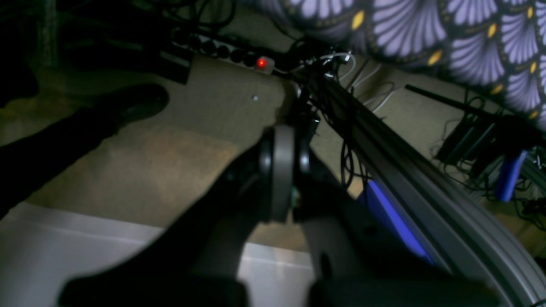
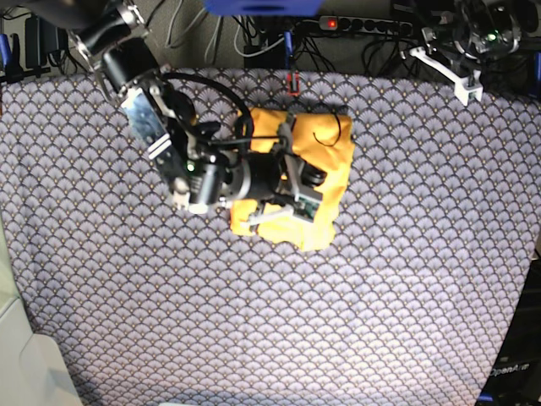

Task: Fold the T-shirt properly
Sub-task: 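Press and smooth the folded shirt's edge with the right gripper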

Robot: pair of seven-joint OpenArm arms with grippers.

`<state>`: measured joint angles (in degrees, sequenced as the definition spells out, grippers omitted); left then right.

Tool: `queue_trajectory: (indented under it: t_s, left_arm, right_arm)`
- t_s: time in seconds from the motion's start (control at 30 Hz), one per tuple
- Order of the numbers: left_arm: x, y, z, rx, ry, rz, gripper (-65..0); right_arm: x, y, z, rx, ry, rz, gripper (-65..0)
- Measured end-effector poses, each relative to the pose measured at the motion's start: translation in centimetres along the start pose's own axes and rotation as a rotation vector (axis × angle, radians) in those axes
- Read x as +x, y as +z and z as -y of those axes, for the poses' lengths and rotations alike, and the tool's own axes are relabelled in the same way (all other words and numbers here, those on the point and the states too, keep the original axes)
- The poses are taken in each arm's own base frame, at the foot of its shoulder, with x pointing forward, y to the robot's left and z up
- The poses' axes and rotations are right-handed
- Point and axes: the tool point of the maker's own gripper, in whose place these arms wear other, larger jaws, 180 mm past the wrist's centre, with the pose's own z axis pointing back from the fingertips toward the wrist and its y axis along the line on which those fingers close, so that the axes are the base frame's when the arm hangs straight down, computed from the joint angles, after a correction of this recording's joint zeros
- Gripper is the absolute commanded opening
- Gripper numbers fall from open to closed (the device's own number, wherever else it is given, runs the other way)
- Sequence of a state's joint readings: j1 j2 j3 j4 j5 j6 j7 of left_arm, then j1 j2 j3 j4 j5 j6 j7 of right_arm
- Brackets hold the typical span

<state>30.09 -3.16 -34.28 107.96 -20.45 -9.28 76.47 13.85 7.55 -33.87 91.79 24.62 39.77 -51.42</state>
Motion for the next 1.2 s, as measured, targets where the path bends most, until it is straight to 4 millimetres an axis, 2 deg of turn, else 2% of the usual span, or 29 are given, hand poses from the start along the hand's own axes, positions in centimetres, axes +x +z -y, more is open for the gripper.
queue_trajectory:
  t_s: [0.13, 0.23, 0.37, 0.47, 0.57, 0.7, 0.77, 1.0, 1.2]
  left_arm:
    - [-0.1, 0.0, 0.1, -0.003, 0.002, -0.002, -65.0]
    - [-0.3, 0.0, 0.1, -0.004, 0.004, -0.005, -65.0]
    - [-0.3, 0.0, 0.1, -0.004, 0.005, -0.005, -65.0]
    - [-0.2, -0.1, 0.2, -0.005, 0.005, -0.003, -65.0]
    - [0.1, -0.1, 0.3, -0.008, 0.004, 0.005, -65.0]
    - [0.2, -0.1, 0.3, -0.009, 0.003, 0.005, -65.0]
    - [0.1, -0.1, 0.3, -0.008, 0.002, 0.003, -65.0]
    - [-0.1, 0.0, 0.1, -0.003, 0.004, -0.002, -65.0]
    - [-0.2, 0.0, 0.1, -0.004, 0.004, -0.004, -65.0]
  right_arm:
    - [-2.9, -2.1, 1.2, 0.02, -0.102, -0.037, -63.5]
    - [-3.8, -3.6, 1.6, 0.04, -0.176, -0.016, -63.5]
    - [-5.4, -4.4, 1.7, 0.051, -0.256, 0.001, -63.5]
    - [-5.1, -4.1, 1.9, 0.044, -0.226, -0.016, -63.5]
    - [-4.0, -3.1, 2.3, 0.025, -0.148, -0.056, -63.5]
    - [0.3, -1.7, 3.9, -0.017, -0.045, -0.002, -63.5]
    - [1.4, -1.8, 4.3, -0.019, -0.04, 0.014, -63.5]
    - [-0.3, -4.0, 5.8, 0.002, -0.142, 0.004, -63.5]
    - [-1.1, -6.4, 5.9, 0.038, -0.191, 0.006, -63.5]
